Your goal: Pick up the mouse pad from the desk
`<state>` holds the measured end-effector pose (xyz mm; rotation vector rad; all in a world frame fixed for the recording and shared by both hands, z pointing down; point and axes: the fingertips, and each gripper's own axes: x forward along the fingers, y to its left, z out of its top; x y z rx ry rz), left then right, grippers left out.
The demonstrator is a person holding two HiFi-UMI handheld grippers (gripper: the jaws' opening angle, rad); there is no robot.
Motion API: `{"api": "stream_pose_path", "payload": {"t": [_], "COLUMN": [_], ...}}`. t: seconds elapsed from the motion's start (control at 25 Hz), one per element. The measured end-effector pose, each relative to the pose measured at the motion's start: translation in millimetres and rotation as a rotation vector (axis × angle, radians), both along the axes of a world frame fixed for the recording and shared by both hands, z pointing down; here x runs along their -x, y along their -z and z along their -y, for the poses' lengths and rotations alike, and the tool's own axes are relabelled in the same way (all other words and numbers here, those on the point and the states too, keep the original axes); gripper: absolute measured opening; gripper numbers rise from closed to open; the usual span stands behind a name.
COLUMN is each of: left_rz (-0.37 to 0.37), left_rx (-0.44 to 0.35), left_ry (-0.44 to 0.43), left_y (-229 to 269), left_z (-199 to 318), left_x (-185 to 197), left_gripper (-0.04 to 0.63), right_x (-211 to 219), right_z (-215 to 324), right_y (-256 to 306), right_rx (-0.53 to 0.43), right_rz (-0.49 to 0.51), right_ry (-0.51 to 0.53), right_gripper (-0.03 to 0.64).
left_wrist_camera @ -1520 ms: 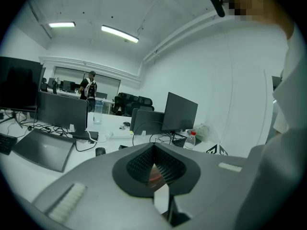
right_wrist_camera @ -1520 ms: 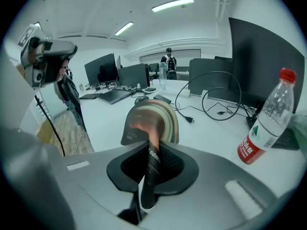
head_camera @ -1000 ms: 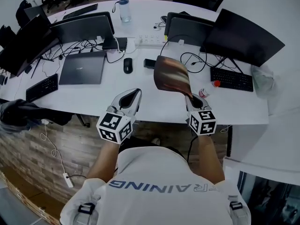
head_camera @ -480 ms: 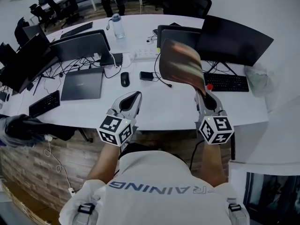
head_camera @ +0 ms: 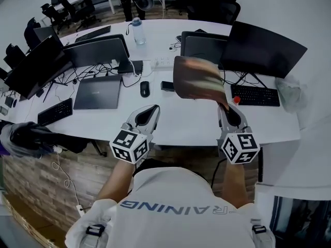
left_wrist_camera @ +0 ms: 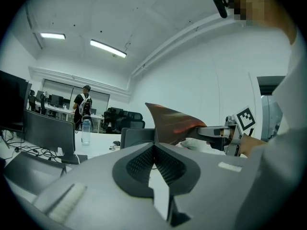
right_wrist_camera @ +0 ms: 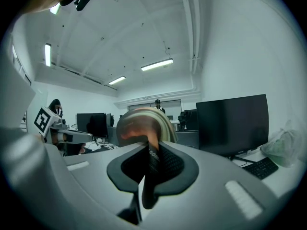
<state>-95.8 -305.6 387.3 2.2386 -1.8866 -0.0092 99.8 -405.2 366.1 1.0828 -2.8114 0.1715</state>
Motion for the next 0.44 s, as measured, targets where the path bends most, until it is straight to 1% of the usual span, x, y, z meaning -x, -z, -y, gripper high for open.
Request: {"api": "stream_pose_path", "payload": {"t": [0.2, 0.44], "left_rz": [-0.004, 0.002], "left_rx": [0.000, -0.006], "left_ry": [0.021, 0.016], "left_y": [0.2, 3.7], "left_z": [-4.2, -6.3], "left_x": [2.3, -2.9], "left_gripper": [0.000, 0.000], "right_x": [4.6, 1.9], "right_z": [-3.8, -3.4], "right_y": [2.5, -5.8], "right_rx": [-0.005, 0.019], "right_rz": [0.001, -0.005], "right_ry": [0.027, 0.029], "right_gripper": [0.044, 0.044]}}
